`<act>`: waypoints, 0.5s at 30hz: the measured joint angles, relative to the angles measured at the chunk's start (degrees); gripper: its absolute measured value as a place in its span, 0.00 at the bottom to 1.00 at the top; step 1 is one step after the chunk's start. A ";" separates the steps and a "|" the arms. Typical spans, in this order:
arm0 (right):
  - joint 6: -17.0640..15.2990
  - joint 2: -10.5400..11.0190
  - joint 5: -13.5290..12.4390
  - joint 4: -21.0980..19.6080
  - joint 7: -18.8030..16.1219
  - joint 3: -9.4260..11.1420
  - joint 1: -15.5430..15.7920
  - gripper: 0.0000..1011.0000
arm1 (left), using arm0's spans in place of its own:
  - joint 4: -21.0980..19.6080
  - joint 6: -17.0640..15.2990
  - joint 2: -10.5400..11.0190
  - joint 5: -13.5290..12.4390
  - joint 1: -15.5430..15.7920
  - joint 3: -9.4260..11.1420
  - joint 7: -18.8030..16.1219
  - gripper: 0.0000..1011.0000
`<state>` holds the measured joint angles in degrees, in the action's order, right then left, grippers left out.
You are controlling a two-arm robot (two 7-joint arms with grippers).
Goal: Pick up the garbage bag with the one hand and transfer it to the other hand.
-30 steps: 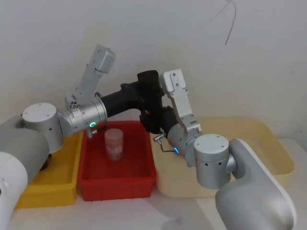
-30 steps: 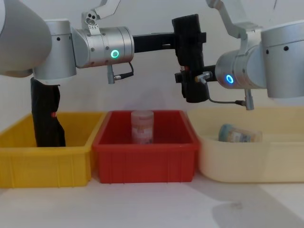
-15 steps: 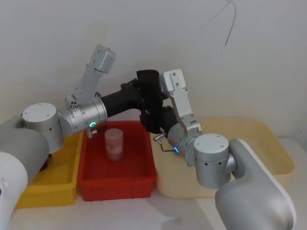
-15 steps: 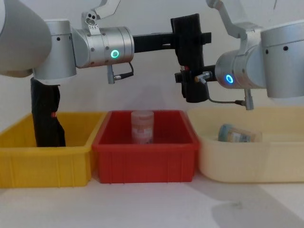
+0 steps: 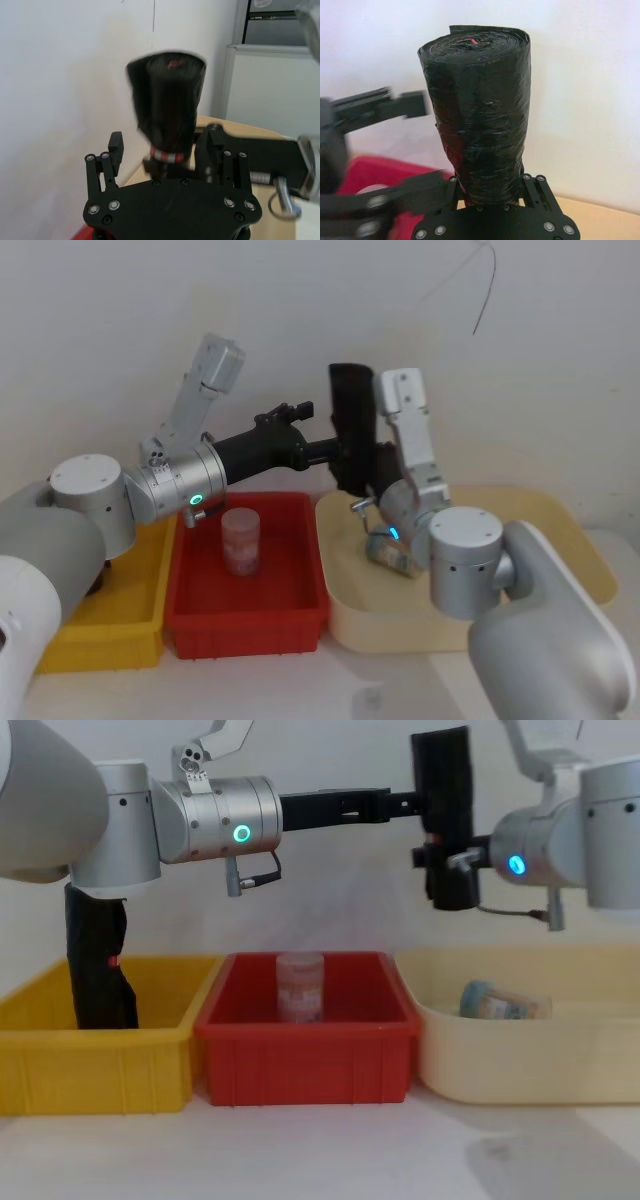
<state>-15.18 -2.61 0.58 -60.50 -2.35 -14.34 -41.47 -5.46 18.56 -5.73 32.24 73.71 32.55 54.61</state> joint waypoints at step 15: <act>-1.06 3.86 -1.65 -10.68 -0.58 4.37 6.03 0.53 | 0.00 0.00 0.00 0.00 0.00 0.00 0.00 0.99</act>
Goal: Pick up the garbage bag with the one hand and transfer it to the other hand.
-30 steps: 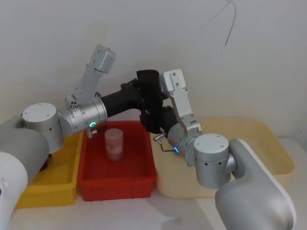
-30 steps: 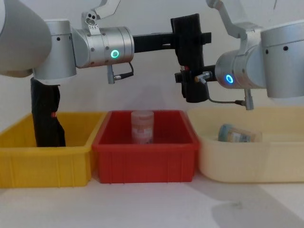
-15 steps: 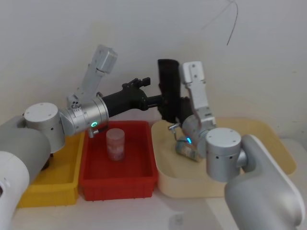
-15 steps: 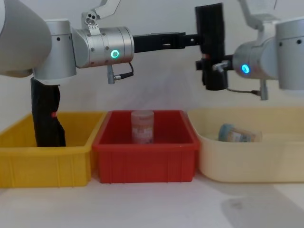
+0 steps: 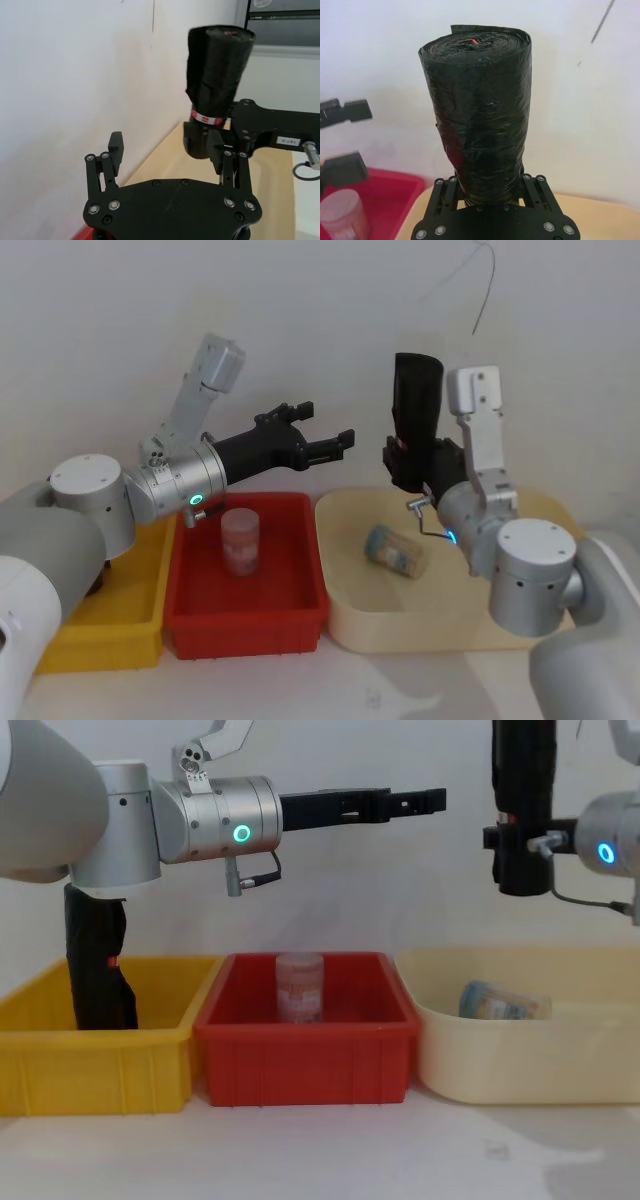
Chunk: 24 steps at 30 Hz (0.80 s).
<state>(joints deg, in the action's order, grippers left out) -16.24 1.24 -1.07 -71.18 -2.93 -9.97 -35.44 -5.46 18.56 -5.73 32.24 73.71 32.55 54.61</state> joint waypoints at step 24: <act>-1.86 1.57 2.62 1.77 -1.93 -1.76 0.09 0.85 | 0.00 0.00 0.00 0.00 0.00 0.00 0.00 0.99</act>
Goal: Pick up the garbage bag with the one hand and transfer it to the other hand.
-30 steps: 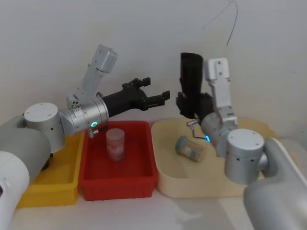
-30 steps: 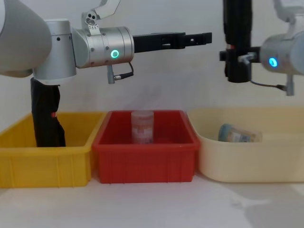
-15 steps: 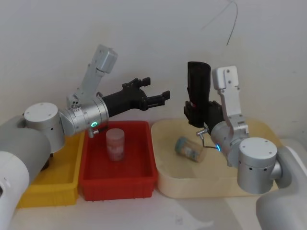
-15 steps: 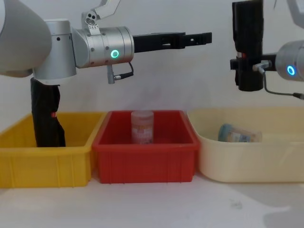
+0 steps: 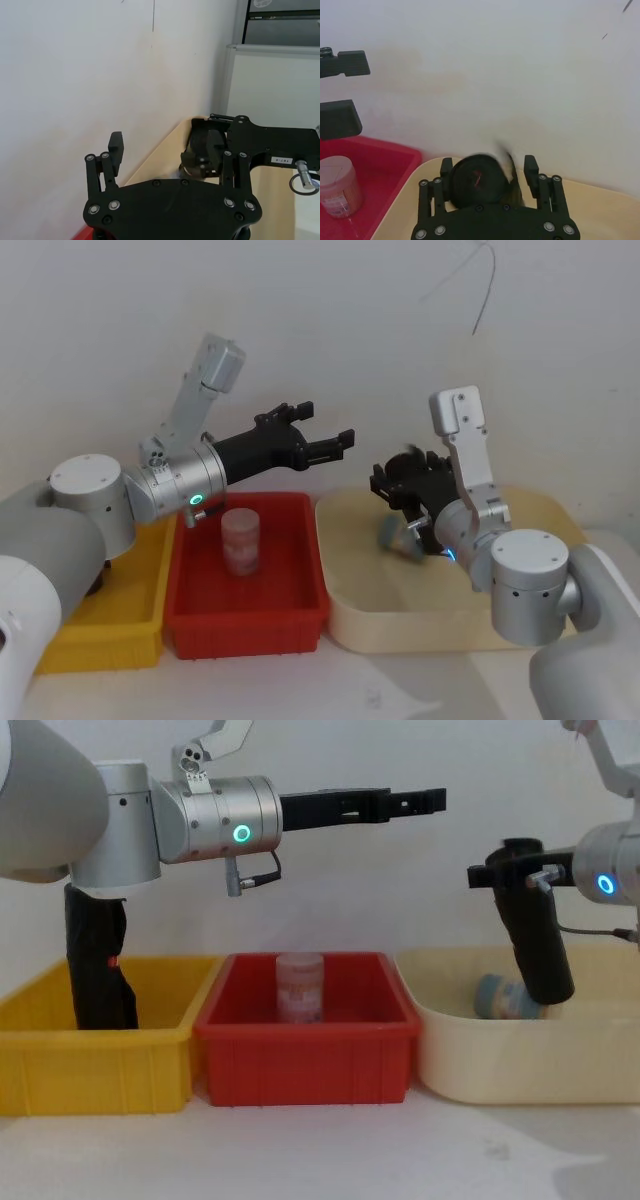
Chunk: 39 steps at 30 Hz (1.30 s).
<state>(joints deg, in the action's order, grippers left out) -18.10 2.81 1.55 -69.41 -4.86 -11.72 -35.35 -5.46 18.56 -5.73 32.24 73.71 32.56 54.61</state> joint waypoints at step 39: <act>-0.14 0.14 0.64 0.91 -0.26 -0.45 -0.33 0.99 | 0.00 0.00 0.00 0.00 0.00 0.00 0.00 0.99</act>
